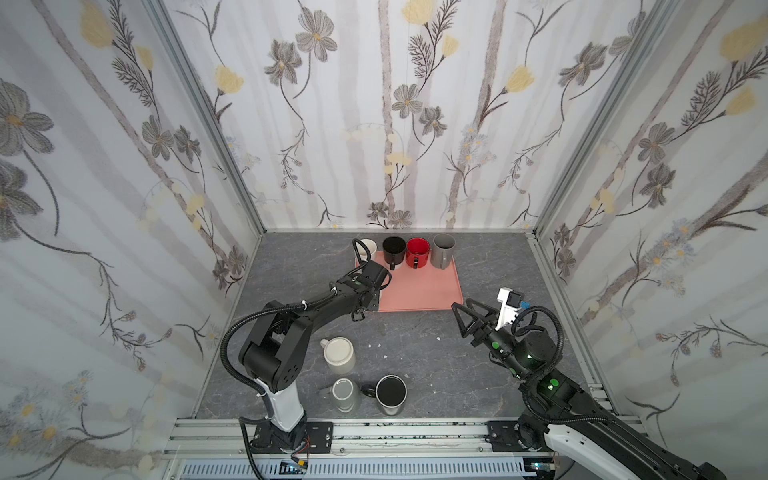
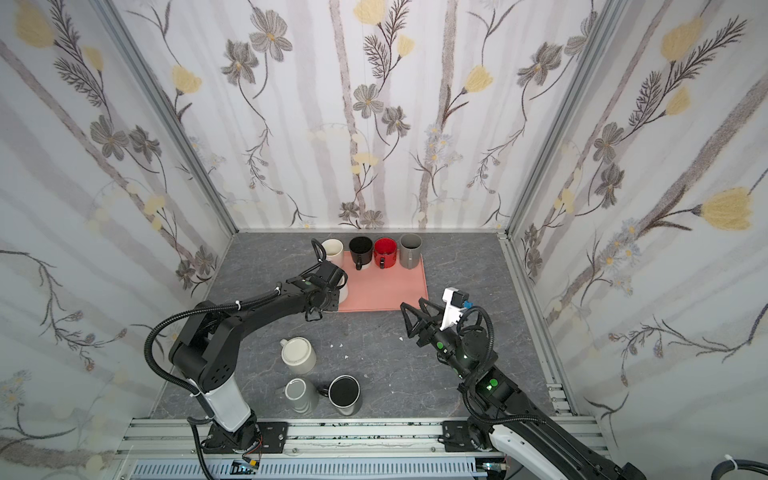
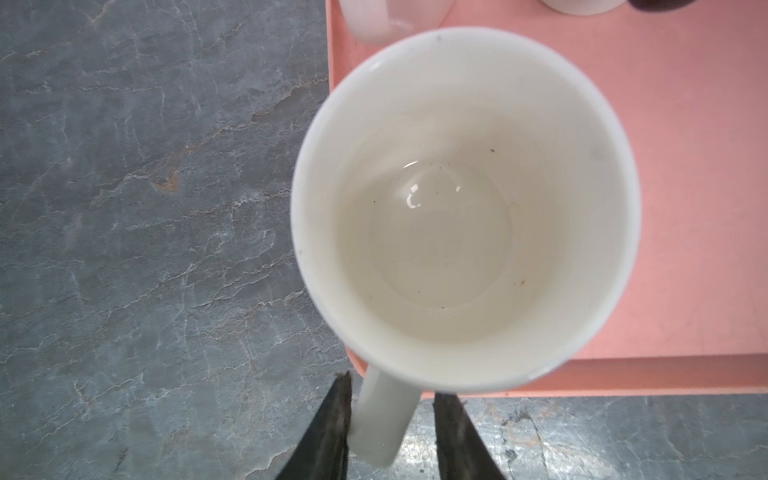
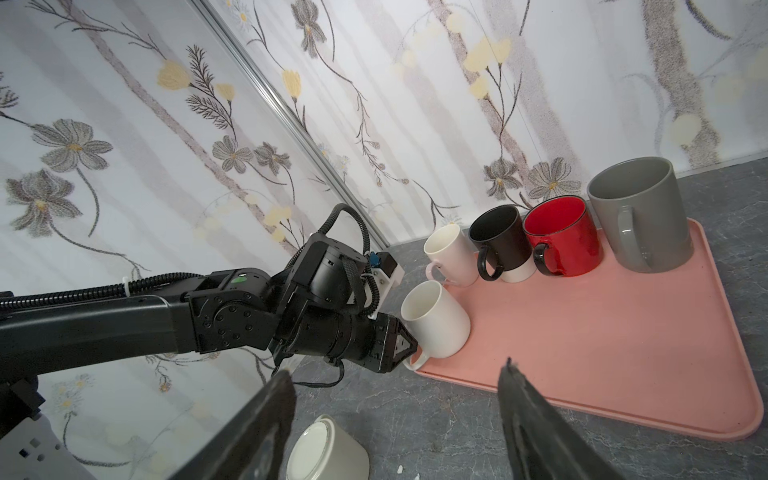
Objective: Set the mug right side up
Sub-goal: 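Carry the white mug upright onto the tray near the robot, then open the left gripper and raise it while the right gripper reaches toward the black mug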
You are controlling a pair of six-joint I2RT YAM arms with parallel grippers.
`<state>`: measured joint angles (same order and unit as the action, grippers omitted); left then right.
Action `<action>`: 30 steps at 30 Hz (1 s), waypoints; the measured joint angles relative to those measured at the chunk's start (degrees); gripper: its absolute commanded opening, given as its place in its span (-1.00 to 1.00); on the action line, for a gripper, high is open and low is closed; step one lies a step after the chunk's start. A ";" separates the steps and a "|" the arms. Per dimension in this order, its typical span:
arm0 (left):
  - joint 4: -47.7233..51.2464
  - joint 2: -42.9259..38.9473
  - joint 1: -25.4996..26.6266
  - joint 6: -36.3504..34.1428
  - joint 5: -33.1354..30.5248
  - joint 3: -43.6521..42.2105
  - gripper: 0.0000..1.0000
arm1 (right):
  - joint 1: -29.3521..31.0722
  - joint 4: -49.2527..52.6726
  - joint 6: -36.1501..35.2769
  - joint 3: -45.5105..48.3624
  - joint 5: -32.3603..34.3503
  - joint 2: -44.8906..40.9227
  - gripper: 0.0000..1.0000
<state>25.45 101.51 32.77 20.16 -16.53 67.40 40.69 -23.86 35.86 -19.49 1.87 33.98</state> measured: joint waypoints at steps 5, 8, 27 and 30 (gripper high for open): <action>-1.14 -3.96 0.00 1.27 1.64 -0.79 -0.13 | -0.09 0.44 -0.46 -0.07 -0.72 1.33 0.56; -3.28 -9.42 0.00 2.54 3.26 -2.19 0.06 | -0.09 0.74 -1.75 -0.39 -3.50 3.39 0.58; -19.28 -44.89 0.00 11.87 11.52 -22.49 1.00 | 37.90 18.10 -11.30 -9.20 10.58 22.97 0.99; -20.24 -47.50 0.00 12.68 11.63 -25.00 1.00 | 45.00 21.40 -11.28 -12.17 16.81 27.10 0.99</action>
<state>5.21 54.02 32.77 32.84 -4.91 42.39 85.69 -2.46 24.58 -31.66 18.68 61.08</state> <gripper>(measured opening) 0.995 0.997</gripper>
